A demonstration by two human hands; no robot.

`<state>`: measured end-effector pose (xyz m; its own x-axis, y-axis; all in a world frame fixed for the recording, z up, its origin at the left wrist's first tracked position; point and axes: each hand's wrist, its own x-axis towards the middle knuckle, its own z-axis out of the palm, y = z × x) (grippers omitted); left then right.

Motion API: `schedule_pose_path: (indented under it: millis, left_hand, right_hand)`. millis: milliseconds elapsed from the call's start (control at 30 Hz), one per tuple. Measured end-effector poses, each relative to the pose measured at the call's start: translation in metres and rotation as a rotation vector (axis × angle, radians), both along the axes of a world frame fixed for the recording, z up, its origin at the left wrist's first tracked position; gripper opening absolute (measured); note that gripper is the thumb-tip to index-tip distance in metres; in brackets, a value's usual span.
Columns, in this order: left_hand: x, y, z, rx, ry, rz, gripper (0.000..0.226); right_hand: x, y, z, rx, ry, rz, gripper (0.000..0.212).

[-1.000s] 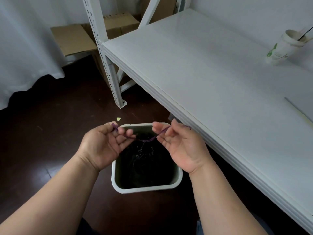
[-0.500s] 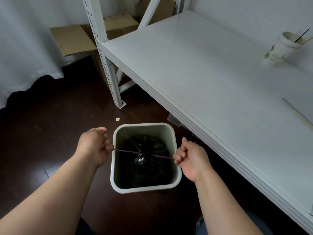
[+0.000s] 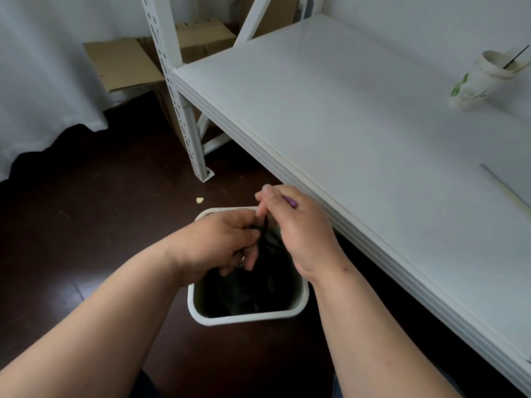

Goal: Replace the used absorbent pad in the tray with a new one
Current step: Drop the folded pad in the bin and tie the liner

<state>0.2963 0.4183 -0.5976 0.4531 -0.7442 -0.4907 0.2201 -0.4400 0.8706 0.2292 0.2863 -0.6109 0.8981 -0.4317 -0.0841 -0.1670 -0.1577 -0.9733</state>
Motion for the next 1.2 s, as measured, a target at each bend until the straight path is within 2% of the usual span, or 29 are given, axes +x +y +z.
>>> schedule_pose_path:
  millis: [67,133,167,267,333,433,533,567,600,700,767,800,867,967,1033,1200]
  left_hand:
    - [0.0,-0.006,0.003,-0.022,-0.046,0.049,0.022]
    - [0.002,-0.008,0.004,-0.07,-0.027,0.155,0.021]
    - [0.004,-0.008,0.004,-0.102,-0.006,0.218,0.021]
    - [0.008,-0.009,0.004,-0.18,0.092,0.403,0.021]
    - [0.008,-0.011,0.003,-0.219,0.152,0.511,0.021]
    - [0.006,-0.017,0.002,-0.238,0.166,0.635,0.021]
    - [0.002,-0.027,0.003,-0.253,0.154,0.719,0.022]
    - [0.001,-0.031,0.005,-0.261,0.166,0.734,0.022]
    - [-0.002,-0.035,0.007,-0.266,0.185,0.74,0.022]
    - [-0.011,-0.045,0.011,-0.283,0.247,0.725,0.022]
    - [-0.012,-0.045,0.013,-0.288,0.292,0.725,0.021]
    - [-0.009,-0.043,0.013,-0.285,0.309,0.739,0.021]
    - [0.001,-0.035,0.01,-0.267,0.303,0.773,0.021]
    - [0.018,-0.017,0.0,-0.145,0.151,0.788,0.022]
    - [0.023,-0.006,-0.008,-0.091,0.103,0.789,0.023]
    - [0.021,0.001,-0.017,-0.168,0.234,0.776,0.025]
  right_hand:
    - [0.001,0.006,-0.002,0.001,-0.013,-0.002,0.035]
    - [-0.003,0.007,-0.01,0.133,-0.007,-0.073,0.027]
    - [-0.006,0.007,-0.016,0.219,0.023,-0.095,0.023]
    - [-0.015,0.015,-0.034,0.448,0.189,-0.031,0.027]
    - [-0.018,0.022,-0.04,0.503,0.248,0.022,0.02]
    - [-0.016,0.026,-0.04,0.359,0.301,0.036,0.017]
    - [-0.01,0.029,-0.036,-0.092,0.363,0.197,0.013]
    - [-0.008,0.033,-0.034,-0.205,0.384,0.242,0.005]
    - [-0.007,0.036,-0.033,-0.275,0.396,0.255,0.006]
    - [-0.005,0.039,-0.038,-0.358,0.428,0.188,0.021]
    - [-0.003,0.037,-0.04,-0.357,0.466,0.187,0.024]
    - [-0.002,0.036,-0.04,-0.306,0.473,0.194,0.029]
    - [-0.003,0.032,-0.04,-0.037,0.449,0.136,0.035]
    - [-0.005,0.021,-0.046,0.36,0.368,-0.041,0.032]
    - [-0.004,0.012,-0.049,0.525,0.377,-0.128,0.032]
    - [-0.005,0.002,-0.052,0.805,0.357,-0.149,0.026]
